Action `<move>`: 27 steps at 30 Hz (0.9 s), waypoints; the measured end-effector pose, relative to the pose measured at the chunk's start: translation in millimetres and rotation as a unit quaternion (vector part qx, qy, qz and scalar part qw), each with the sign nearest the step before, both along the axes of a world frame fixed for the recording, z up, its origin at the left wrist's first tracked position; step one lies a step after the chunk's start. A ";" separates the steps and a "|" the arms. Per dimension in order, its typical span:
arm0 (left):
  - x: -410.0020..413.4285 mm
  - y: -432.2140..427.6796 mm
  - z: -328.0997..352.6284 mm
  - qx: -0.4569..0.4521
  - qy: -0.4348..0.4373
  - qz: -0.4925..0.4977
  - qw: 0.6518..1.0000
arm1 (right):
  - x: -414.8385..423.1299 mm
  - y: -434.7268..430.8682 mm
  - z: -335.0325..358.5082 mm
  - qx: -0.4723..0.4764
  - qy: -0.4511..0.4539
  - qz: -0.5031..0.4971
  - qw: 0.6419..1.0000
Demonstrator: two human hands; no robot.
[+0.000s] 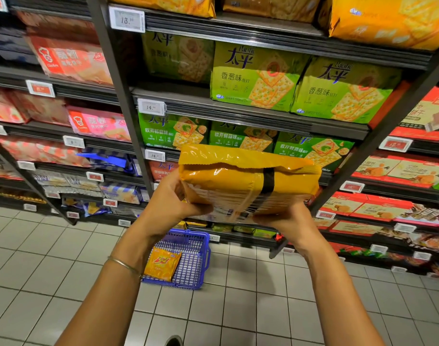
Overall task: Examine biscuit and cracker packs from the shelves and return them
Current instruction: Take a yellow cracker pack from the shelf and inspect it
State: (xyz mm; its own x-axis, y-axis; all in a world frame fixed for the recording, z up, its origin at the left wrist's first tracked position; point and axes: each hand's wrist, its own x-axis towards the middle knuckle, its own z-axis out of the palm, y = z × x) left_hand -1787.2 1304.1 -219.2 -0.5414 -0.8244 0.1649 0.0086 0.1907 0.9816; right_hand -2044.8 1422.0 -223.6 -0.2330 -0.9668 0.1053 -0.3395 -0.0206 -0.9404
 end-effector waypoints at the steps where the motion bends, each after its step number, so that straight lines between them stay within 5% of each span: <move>1: -0.3 -0.2 -1.1 0.002 -0.002 -0.002 1.000 | 0.5 0.1 0.8 0.003 0.001 0.001 1.000; 16: -1.3 -7.1 -1.5 0.184 0.053 0.071 0.979 | 8.7 -5.1 19.3 0.045 -0.166 0.027 0.985; 27: -2.3 0.6 8.3 0.223 0.022 0.051 0.973 | 6.5 3.5 7.1 0.137 -0.364 -0.008 0.921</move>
